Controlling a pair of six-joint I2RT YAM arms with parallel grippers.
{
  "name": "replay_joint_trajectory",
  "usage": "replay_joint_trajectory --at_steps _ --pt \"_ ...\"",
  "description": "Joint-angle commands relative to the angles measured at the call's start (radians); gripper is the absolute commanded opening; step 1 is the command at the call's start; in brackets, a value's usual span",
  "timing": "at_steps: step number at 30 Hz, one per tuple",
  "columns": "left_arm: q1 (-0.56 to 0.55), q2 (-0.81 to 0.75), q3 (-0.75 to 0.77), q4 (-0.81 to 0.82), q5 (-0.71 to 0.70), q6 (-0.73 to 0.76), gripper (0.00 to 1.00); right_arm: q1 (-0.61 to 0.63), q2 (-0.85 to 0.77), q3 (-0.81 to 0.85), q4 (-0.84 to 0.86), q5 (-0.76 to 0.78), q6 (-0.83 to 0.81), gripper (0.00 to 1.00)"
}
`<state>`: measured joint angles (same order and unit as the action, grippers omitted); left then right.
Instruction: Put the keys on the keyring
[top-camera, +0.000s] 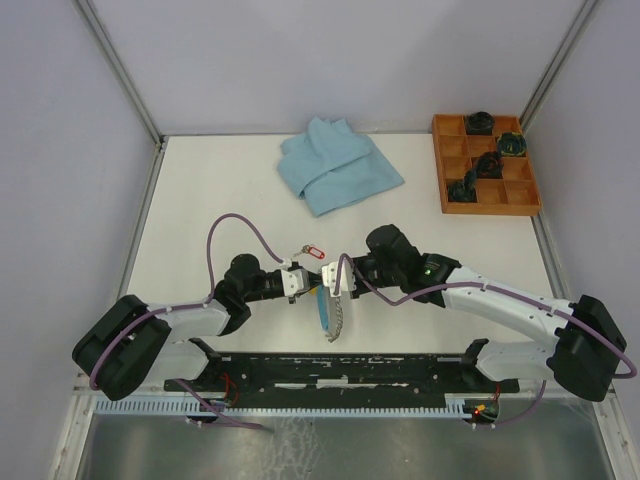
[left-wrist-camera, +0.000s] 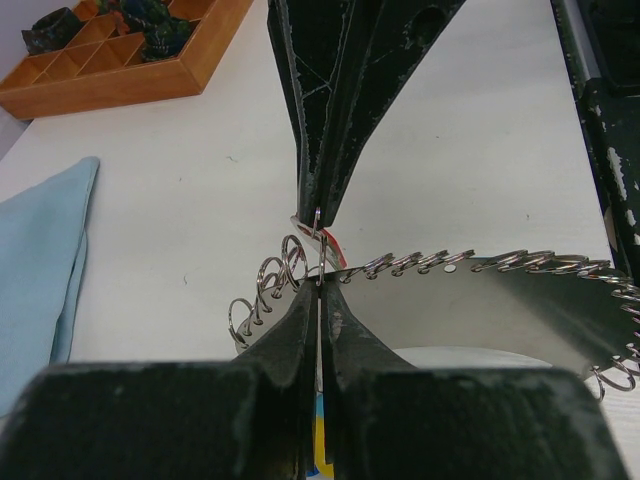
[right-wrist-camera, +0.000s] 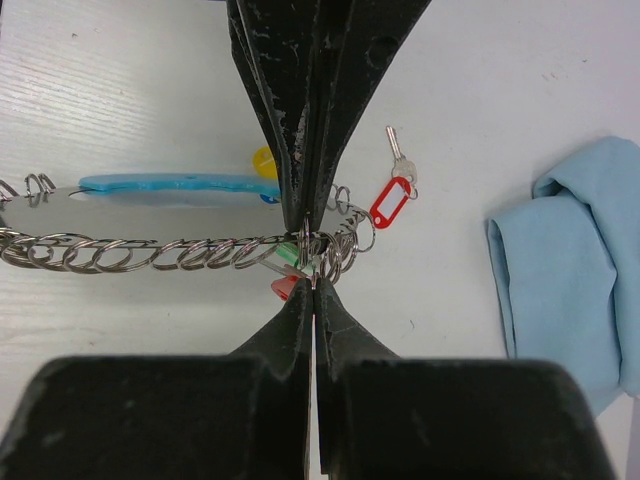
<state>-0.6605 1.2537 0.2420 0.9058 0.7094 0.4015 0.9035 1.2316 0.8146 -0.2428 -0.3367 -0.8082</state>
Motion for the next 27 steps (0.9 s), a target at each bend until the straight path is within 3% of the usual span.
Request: replay_joint_trajectory --at_steps 1,27 --pt "-0.004 -0.01 0.019 0.059 0.009 0.023 0.03 0.008 -0.032 0.014 0.019 -0.002 0.021 0.01" --pt "-0.004 -0.011 0.022 0.056 0.007 0.02 0.03 0.007 -0.025 0.014 0.038 -0.053 0.044 0.01"
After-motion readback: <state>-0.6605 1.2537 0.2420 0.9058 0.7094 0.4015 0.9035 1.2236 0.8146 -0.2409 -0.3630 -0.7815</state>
